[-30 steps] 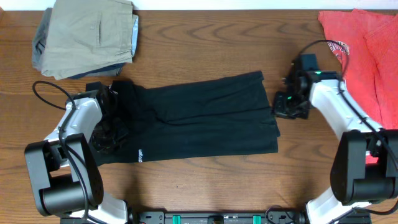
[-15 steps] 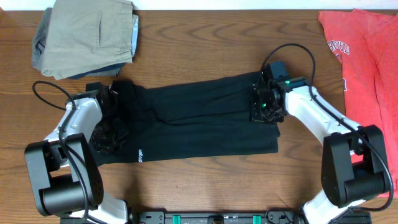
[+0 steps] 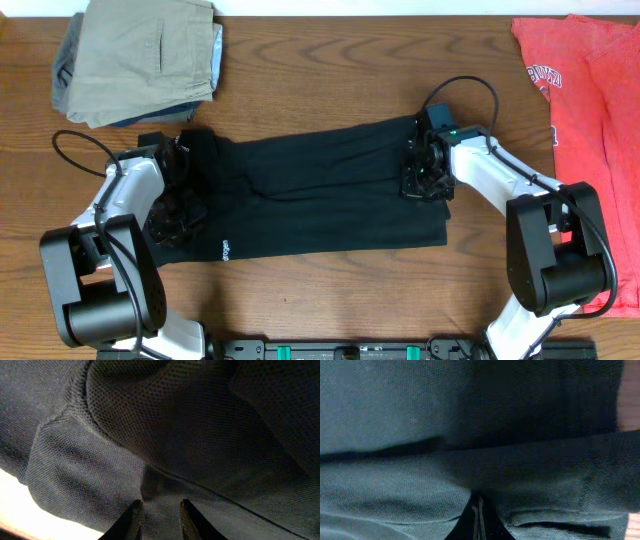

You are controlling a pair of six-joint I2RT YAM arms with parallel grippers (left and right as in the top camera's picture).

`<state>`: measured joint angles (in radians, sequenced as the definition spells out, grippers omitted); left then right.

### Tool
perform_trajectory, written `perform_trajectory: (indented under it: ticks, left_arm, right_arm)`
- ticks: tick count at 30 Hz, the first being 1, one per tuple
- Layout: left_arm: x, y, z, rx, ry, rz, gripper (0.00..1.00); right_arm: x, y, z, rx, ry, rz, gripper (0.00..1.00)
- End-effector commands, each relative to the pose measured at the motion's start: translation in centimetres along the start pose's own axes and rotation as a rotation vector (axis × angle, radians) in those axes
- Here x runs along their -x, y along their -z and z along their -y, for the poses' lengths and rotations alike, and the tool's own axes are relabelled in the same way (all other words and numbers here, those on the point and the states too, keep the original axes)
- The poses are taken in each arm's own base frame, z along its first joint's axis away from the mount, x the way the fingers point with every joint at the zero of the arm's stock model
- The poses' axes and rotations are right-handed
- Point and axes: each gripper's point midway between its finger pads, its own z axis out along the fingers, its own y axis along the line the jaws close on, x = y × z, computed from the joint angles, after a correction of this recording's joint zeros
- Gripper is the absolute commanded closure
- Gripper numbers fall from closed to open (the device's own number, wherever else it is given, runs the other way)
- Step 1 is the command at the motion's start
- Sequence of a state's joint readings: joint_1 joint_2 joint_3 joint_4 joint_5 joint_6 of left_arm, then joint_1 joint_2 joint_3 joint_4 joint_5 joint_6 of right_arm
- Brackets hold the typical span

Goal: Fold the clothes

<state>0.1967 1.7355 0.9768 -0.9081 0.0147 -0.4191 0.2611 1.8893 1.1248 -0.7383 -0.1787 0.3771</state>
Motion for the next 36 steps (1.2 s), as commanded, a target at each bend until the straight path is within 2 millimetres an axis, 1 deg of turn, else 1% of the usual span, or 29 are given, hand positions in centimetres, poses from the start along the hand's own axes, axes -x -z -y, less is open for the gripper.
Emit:
perform_trajectory:
  ticks: [1,6,7,9,11,15,17,20,25,31,34,36]
  left_arm:
    - [0.1,0.0,-0.6,0.019,0.013,0.011,0.74]
    - [0.0,0.0,-0.6,0.019,0.012,0.009,0.73]
    - [0.0,0.0,-0.7,0.021,0.012,0.007,0.69]
    - [-0.1,0.0,-0.7,0.022,0.012,0.004,0.67]
    - [-0.2,0.0,-0.7,0.024,0.012,0.002,0.67]
    - [-0.4,0.1,-0.8,0.026,0.016,-0.003,0.67]
    - [-0.4,0.3,-0.8,0.020,0.015,-0.001,0.67]
    - [-0.7,0.8,-0.1,-0.016,0.005,0.002,0.68]
    - [-1.6,2.3,1.2,-0.045,-0.049,0.040,0.68]
    - [-3.0,4.1,3.2,-0.070,-0.112,0.103,0.68]
    - [-3.4,5.4,4.2,-0.105,-0.126,0.158,0.68]
    - [-3.3,6.7,5.0,-0.143,-0.132,0.210,0.68]
  right_arm:
    - [-0.2,-2.2,2.5,-0.135,-0.040,-0.017,0.99]
    - [-1.2,-4.5,3.5,-0.169,-0.106,-0.079,0.99]
    - [-1.4,-4.8,3.8,-0.177,-0.126,-0.092,0.99]
    - [-1.8,-4.9,4.5,-0.189,-0.167,-0.110,0.99]
    - [-2.0,-4.7,5.2,-0.210,-0.212,-0.118,0.99]
    - [-2.2,-3.3,7.8,-0.303,-0.295,-0.107,0.99]
    - [-2.2,-2.6,8.6,-0.319,-0.315,-0.104,0.99]
    - [-2.0,-1.7,9.5,-0.314,-0.351,-0.099,0.99]
    - [-1.8,-0.4,11.0,-0.309,-0.405,-0.086,0.99]
    - [-1.7,1.7,10.6,-0.296,-0.404,-0.051,0.99]
    - [-1.3,3.4,10.2,-0.279,-0.402,-0.005,0.99]
    - [-0.8,4.9,9.9,-0.260,-0.399,0.046,0.99]
